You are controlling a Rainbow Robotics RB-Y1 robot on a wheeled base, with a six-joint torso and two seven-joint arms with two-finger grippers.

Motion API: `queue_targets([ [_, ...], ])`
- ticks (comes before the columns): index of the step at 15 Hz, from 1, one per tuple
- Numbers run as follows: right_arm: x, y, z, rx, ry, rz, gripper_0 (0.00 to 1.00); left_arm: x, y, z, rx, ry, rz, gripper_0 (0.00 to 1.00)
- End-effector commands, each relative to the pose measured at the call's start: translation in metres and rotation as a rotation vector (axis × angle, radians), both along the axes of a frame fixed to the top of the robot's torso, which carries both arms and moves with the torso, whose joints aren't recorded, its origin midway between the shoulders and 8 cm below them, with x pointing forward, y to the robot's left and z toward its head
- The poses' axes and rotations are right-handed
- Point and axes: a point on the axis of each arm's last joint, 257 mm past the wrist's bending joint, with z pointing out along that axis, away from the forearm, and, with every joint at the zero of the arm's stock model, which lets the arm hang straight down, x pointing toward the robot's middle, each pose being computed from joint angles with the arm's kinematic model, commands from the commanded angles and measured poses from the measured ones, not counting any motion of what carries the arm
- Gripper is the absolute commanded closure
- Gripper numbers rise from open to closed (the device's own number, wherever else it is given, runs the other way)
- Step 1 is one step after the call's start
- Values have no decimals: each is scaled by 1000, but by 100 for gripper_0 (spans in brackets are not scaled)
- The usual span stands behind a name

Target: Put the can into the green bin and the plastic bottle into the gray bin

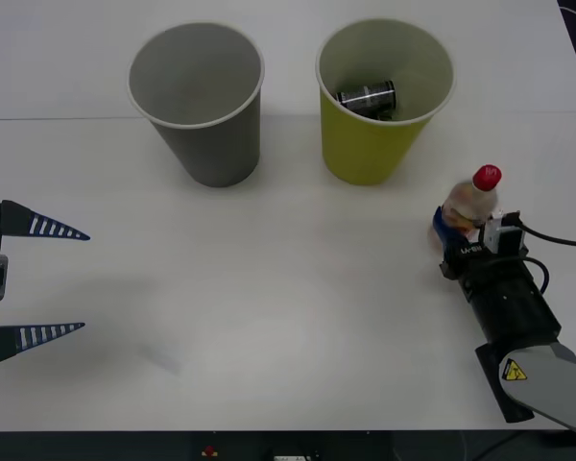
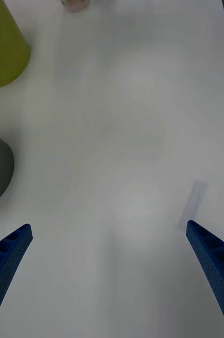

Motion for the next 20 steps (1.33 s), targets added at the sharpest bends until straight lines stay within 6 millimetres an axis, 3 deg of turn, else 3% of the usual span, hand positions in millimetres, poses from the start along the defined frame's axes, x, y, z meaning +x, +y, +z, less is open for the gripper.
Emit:
queue_targets([
  [1, -1, 2, 2, -5, -5, 7, 100, 0, 0, 0, 0, 0, 0, 0],
  [9, -16, 11, 29, 71, 48, 91, 100, 0, 0, 0, 0, 0, 0, 0],
  [12, -27, 13, 50, 117, 89, 140, 100, 0, 0, 0, 0, 0, 0, 0],
  [20, -70, 19, 102, 22, 228, 364, 100, 0, 0, 0, 0, 0, 0, 0],
])
